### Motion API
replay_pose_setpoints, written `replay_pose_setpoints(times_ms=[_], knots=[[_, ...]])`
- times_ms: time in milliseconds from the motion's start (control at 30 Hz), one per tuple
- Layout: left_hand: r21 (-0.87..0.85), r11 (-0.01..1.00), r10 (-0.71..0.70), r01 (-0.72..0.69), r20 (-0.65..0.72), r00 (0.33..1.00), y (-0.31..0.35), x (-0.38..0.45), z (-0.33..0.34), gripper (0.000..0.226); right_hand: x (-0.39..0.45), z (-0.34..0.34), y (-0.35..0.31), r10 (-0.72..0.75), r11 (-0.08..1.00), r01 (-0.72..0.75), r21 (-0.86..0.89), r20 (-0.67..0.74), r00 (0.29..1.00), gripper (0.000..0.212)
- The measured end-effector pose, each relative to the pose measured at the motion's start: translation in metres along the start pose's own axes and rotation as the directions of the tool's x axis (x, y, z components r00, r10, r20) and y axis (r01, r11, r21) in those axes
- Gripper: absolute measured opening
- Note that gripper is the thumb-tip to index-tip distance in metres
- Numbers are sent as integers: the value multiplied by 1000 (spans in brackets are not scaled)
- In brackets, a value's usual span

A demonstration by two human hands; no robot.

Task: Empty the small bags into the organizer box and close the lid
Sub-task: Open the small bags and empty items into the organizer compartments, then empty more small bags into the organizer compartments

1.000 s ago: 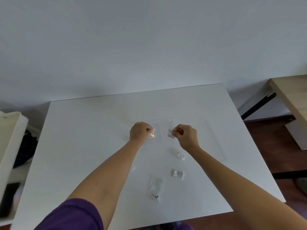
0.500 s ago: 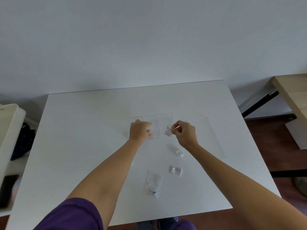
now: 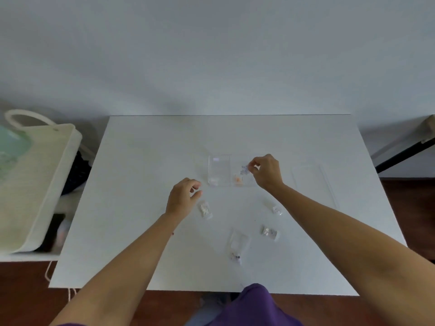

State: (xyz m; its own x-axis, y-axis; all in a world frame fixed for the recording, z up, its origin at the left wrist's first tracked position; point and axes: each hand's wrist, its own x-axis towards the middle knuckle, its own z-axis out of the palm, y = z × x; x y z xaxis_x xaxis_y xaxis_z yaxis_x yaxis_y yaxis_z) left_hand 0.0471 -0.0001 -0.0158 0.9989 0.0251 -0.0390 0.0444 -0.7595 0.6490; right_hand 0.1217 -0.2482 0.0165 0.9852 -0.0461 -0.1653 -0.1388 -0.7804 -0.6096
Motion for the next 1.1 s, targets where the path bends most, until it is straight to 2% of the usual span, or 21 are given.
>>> replay_pose_setpoints(times_ms=[133,267,333,600,833,1000,1100], knots=[[48,998,-41,35,140,989,-10,-12,12,36,6,14,-8,-29,993,32,-111,30,999,15],[106,994,-22,-12,312,950,-14,-22,25,50,7,21,-13,-138,941,153,-303,70,988,17],[122,992,-14,-28,330,944,-18,-25,30,50,7,24,-13,-161,904,186,-386,97,982,19],[115,993,-38,-1,329,944,-26,-30,33,46,8,37,-11,-97,836,137,-532,103,990,18],[217,959,81,-181,404,911,-23,-29,31,39,10,44,-2,-87,837,122,-533,90,992,22],[232,958,57,-170,427,902,-19,-25,32,26,6,39,8,-134,890,145,-433,56,989,38],[234,965,-8,-116,470,883,-17,-21,33,28,-1,32,12,-160,920,160,-357,29,987,41]])
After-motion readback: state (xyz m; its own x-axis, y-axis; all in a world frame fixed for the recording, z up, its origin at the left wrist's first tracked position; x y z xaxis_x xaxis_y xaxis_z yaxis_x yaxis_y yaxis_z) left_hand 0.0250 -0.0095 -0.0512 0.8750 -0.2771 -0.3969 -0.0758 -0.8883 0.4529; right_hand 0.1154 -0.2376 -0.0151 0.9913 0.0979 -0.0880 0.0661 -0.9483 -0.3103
